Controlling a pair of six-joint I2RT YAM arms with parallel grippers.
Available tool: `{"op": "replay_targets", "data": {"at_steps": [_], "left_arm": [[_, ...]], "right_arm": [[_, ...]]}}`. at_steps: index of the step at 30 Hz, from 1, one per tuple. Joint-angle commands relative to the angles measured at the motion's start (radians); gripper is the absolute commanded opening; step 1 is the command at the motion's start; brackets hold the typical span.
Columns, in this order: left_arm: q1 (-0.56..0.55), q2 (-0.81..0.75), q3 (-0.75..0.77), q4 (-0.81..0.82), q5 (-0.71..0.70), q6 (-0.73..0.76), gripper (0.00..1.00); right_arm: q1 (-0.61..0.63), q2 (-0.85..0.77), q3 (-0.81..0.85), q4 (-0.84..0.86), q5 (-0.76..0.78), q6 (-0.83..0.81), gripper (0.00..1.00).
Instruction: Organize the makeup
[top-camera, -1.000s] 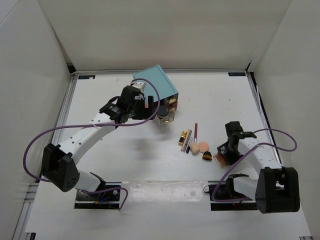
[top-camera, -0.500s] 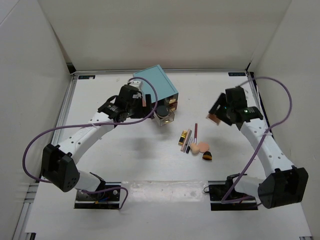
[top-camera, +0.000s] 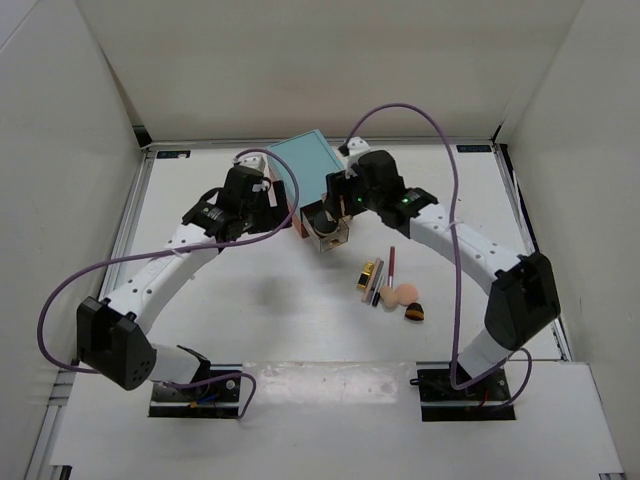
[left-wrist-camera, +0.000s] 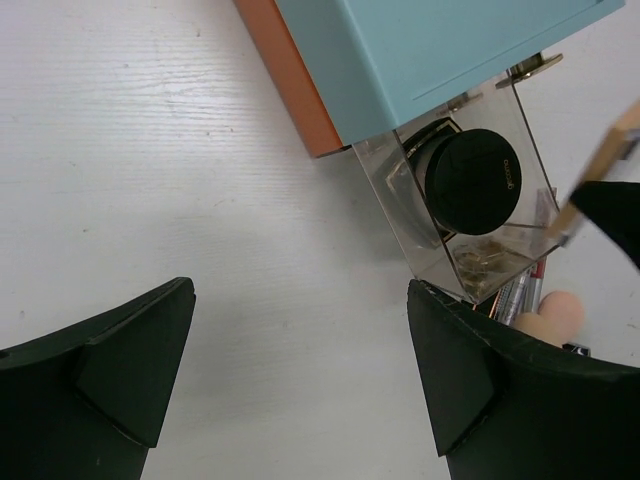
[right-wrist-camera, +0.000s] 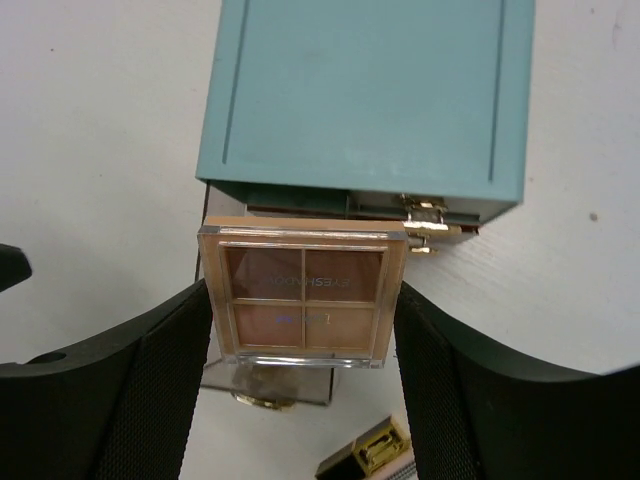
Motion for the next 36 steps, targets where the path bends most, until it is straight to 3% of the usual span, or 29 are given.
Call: {"op": "replay_targets", "data": {"at_steps": [1, 6, 14, 18, 20, 23, 27, 31, 34, 35, 36], "left_arm": [[0.011, -0.062, -0.001, -0.021, -0.038, -0.025, 0.98], [0.022, -0.075, -0.017, -0.021, -0.048, -0.061, 0.98], [0.048, -0.039, 0.009, -0.027, -0.050, -0.114, 0.98], [0.060, 0.017, 0.043, -0.009, -0.033, -0.119, 0.98], [0.068, 0.042, 0.073, 0.022, -0.016, -0.118, 0.98], [0.074, 0.100, 0.147, 0.022, -0.002, -0.108, 0.98], [0.080, 0.174, 0.221, 0.022, 0.001, -0.094, 0.98], [0.092, 0.226, 0.271, 0.041, 0.016, -0.079, 0.98], [0.102, 0.281, 0.331, 0.034, 0.036, -0.067, 0.98], [0.103, 0.307, 0.344, 0.034, 0.034, -0.059, 0.98], [0.103, 0.312, 0.365, 0.034, 0.039, -0.059, 0.98]], "right_arm": [[0.052, 0.029, 0.064, 0.133, 0.076, -0.115, 0.35], [0.092, 0.078, 0.001, 0.188, 0.134, -0.124, 0.35], [0.135, 0.094, -0.014, 0.066, 0.217, -0.146, 0.41], [0.138, 0.085, -0.010, 0.047, 0.191, -0.143, 0.67], [0.141, 0.091, 0.022, 0.035, 0.180, -0.146, 0.72], [0.141, 0.097, 0.059, 0.011, 0.187, -0.146, 0.88], [0.141, 0.103, 0.090, -0.023, 0.180, -0.146, 0.98], [0.138, 0.063, 0.099, -0.026, 0.181, -0.146, 0.97], [0.139, 0.011, 0.081, -0.002, 0.174, -0.127, 0.79], [0.135, 0.002, 0.079, -0.002, 0.186, -0.115, 0.63], [0.132, -0.004, 0.072, -0.002, 0.211, -0.103, 0.57]]}}
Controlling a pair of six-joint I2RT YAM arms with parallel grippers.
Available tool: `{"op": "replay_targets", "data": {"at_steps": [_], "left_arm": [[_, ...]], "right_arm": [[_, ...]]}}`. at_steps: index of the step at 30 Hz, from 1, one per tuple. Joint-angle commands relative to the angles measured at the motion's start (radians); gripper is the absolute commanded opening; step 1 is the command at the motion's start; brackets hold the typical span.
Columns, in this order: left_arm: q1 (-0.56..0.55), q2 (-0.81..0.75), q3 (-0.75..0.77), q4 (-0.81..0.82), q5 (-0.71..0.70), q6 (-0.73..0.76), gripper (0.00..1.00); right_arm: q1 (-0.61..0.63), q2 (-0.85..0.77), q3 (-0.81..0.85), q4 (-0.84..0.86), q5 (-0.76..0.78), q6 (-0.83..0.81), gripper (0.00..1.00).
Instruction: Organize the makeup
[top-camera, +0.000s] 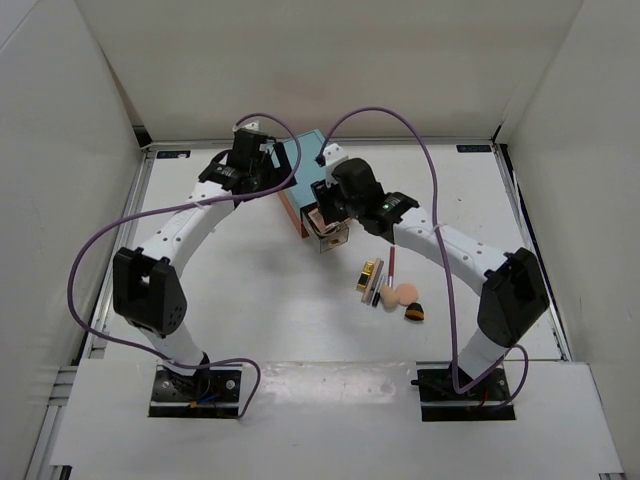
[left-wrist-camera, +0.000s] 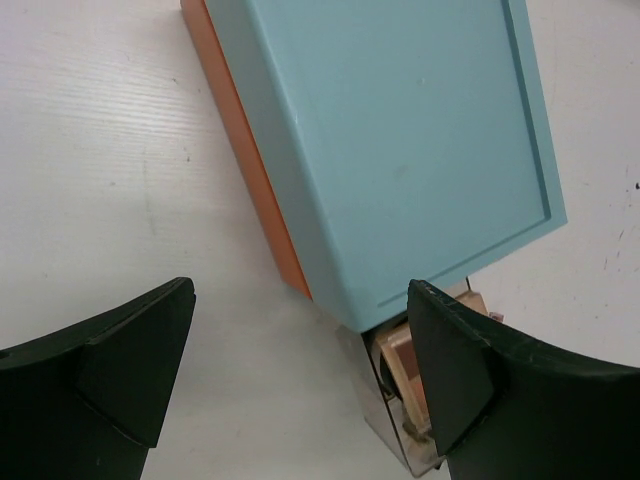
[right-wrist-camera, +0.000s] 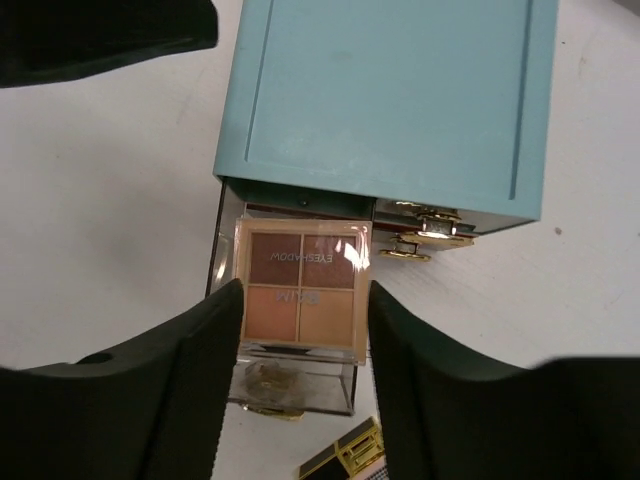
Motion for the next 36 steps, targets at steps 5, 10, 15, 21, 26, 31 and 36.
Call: {"op": "replay_targets", "data": {"at_steps": [5, 10, 15, 21, 26, 31, 36], "left_arm": [[0.014, 0.064, 0.103, 0.002, 0.042, 0.034, 0.98], [0.014, 0.067, 0.108, 0.005, 0.046, 0.037, 0.98], [0.016, 0.067, 0.103, 0.002, 0.046, 0.040, 0.98], [0.017, 0.078, 0.109, -0.001, 0.048, 0.045, 0.98], [0.019, 0.083, 0.121, 0.005, 0.054, 0.049, 0.98], [0.019, 0.119, 0.143, 0.023, 0.080, 0.057, 0.98], [0.017, 0.175, 0.173, 0.026, 0.091, 0.060, 0.96]], "right_arm": [[-0.028, -0.029, 0.037, -0.026, 0.065, 0.053, 0.42], [-0.028, 0.042, 0.069, -0.081, 0.068, 0.056, 0.36], [-0.025, 0.106, 0.084, -0.133, 0.059, 0.062, 0.34], [-0.025, 0.131, 0.103, -0.127, 0.013, 0.081, 0.34], [-0.025, 0.103, 0.106, -0.121, 0.007, 0.087, 0.34], [-0.025, 0.024, 0.089, -0.099, 0.038, 0.093, 0.40], [-0.025, -0.148, -0.012, -0.056, 0.031, 0.093, 0.46]]}}
